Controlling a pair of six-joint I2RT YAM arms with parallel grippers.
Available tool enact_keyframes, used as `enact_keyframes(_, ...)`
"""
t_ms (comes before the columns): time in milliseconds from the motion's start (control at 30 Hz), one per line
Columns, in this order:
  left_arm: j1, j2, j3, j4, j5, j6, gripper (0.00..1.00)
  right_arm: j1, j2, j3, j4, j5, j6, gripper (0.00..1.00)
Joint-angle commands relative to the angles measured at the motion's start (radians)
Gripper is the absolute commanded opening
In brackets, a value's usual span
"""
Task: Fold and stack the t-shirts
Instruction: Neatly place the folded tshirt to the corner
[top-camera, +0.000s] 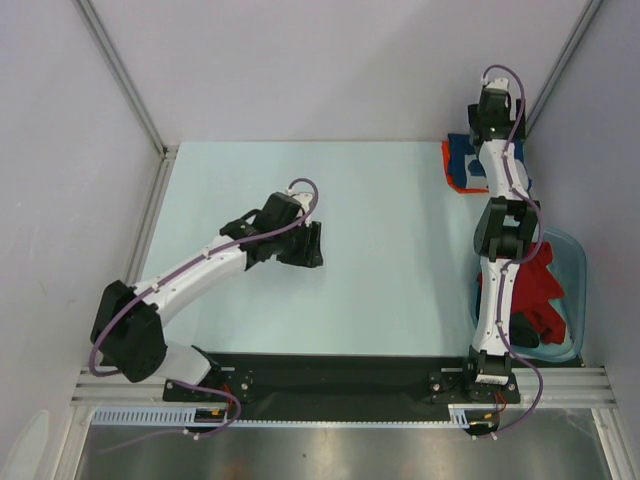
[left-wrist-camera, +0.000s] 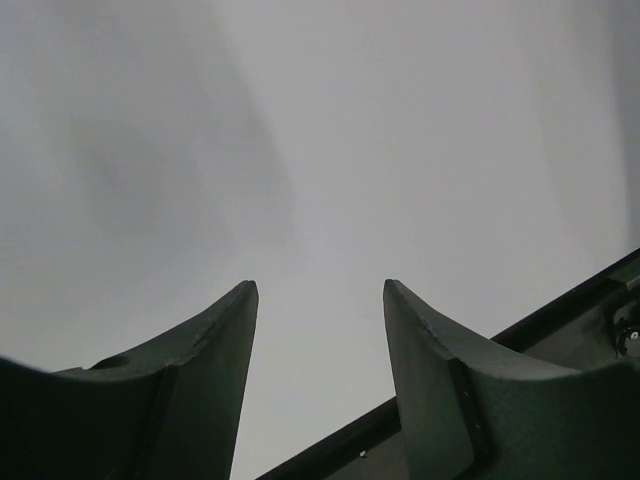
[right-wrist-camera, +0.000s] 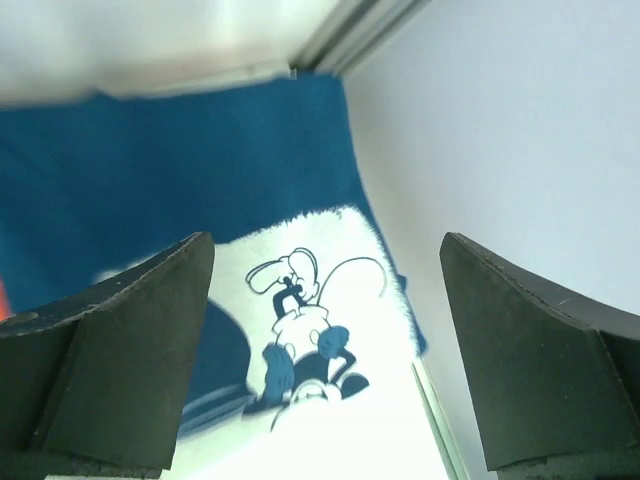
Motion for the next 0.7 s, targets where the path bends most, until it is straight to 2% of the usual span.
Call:
enact_keyframes(0,0.008,-0.083,0.039,-0.025,-0.014,-0.054,0.59,0.011,-0.155,0.007,-0.046,-0.001,0.07,1.0)
enact_keyframes(133,0.008,-0.136,0.042,-0.068,-0.023,-0.067,0.59,0.032,-0.216,-0.049,-0.152,-0.125,0.185,0.99)
enact_keyframes(200,0.008,-0.164,0.045,-0.097,-0.033,-0.064,0.59,0.052,-0.236,-0.076,-0.21,-0.211,0.237,0.91)
enact_keyframes(300,0.008,-0.202,0.048,-0.117,-0.039,-0.061,0.59,0.051,-0.248,-0.108,-0.264,-0.355,0.352,0.61)
enact_keyframes(333,0.008,-0.211,0.049,-0.118,-0.039,-0.059,0.59,0.034,-0.258,-0.144,-0.268,-0.389,0.389,0.35)
enact_keyframes(367,0.008,-0.221,0.043,-0.122,-0.042,-0.057,0.59,0.026,-0.262,-0.163,-0.272,-0.459,0.426,0.22)
enact_keyframes(433,0.008,-0.245,0.031,-0.12,-0.045,-0.053,0.59,0.006,-0.275,-0.226,-0.252,-0.58,0.499,0.03)
enact_keyframes(467,0.008,-0.251,0.029,-0.12,-0.045,-0.051,0.59,0.003,-0.272,-0.235,-0.25,-0.615,0.512,0.0)
enact_keyframes(600,0.008,-0.267,0.029,-0.12,-0.036,-0.036,0.59,0.035,-0.279,-0.244,-0.299,-0.779,0.546,0.0)
enact_keyframes(667,0.008,-0.273,0.031,-0.118,-0.028,-0.024,0.6,0.09,-0.345,-0.305,-0.342,-0.833,0.503,0.0)
